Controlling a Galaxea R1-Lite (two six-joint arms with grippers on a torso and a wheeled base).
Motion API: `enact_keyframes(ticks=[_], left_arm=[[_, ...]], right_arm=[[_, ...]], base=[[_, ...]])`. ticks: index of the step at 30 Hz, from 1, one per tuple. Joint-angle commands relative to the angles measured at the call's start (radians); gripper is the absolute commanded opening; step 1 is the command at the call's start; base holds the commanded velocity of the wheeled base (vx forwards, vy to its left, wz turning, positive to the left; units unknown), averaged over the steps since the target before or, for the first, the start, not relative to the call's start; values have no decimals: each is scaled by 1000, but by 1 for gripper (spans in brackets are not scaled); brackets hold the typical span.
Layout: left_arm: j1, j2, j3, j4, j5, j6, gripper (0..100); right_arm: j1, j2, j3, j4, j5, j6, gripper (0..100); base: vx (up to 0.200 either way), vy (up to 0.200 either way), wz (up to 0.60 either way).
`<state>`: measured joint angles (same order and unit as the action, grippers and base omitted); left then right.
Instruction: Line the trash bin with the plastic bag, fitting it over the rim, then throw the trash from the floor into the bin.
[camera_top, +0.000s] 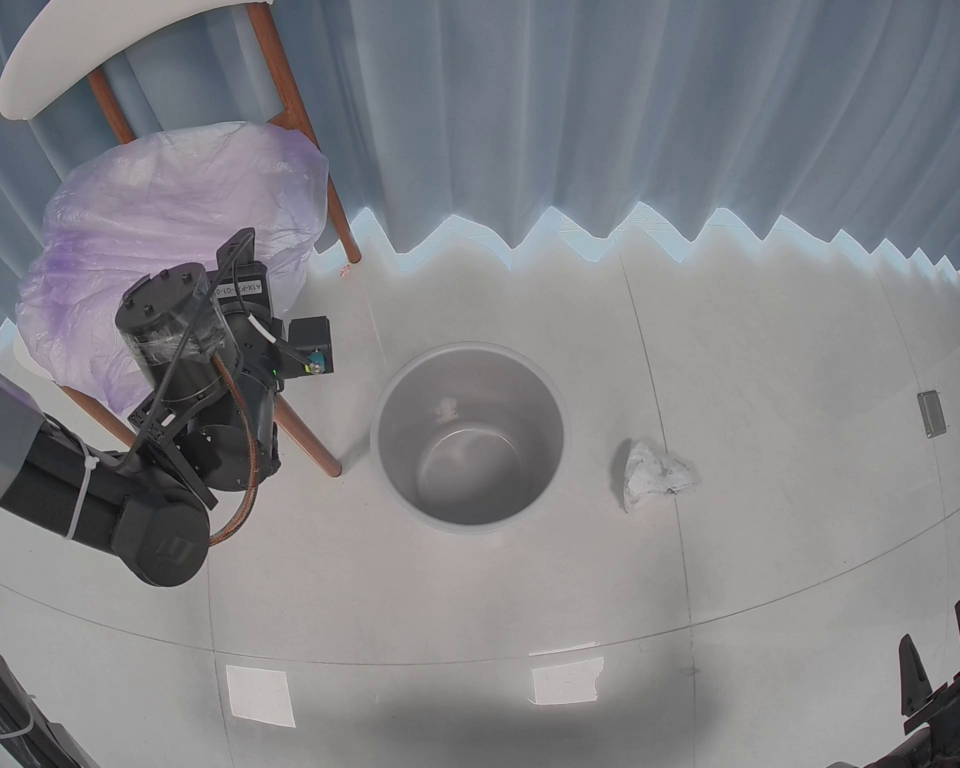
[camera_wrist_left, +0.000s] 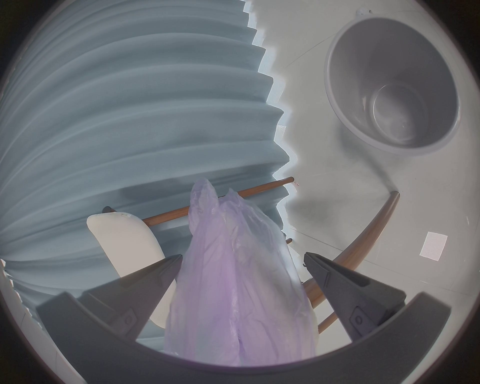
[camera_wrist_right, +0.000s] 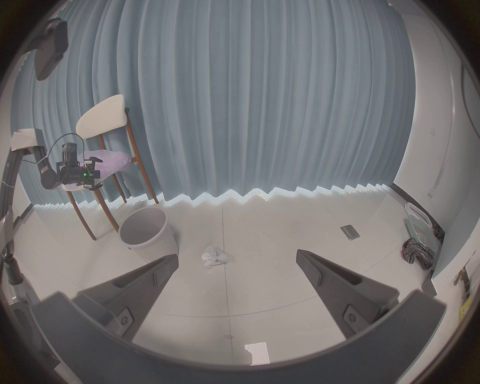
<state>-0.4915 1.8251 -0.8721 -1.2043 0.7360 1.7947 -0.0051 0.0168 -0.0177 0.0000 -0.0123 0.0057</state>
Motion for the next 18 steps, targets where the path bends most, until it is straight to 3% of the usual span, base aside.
enact_keyframes(ticks=[1,3,4,14,18], left_arm=[[2,0,5,0,0,0,100],[4,0,4,0,3,0,100],[5,0,1,0,3,0,0],[16,-7,1,-11,5,-9,0],[4,-21,2,-9,5,-61,0]], right_arm=[[1,-17,18,0,0,-1,100],[1,-17,18,0,0,-1,100],[1,-17,18,0,0,0,100],[1,-17,18,0,0,0,100],[1,-17,18,0,0,0,100]], base=[[0,0,0],[0,0,0],[0,0,0],[0,0,0],[0,0,0]])
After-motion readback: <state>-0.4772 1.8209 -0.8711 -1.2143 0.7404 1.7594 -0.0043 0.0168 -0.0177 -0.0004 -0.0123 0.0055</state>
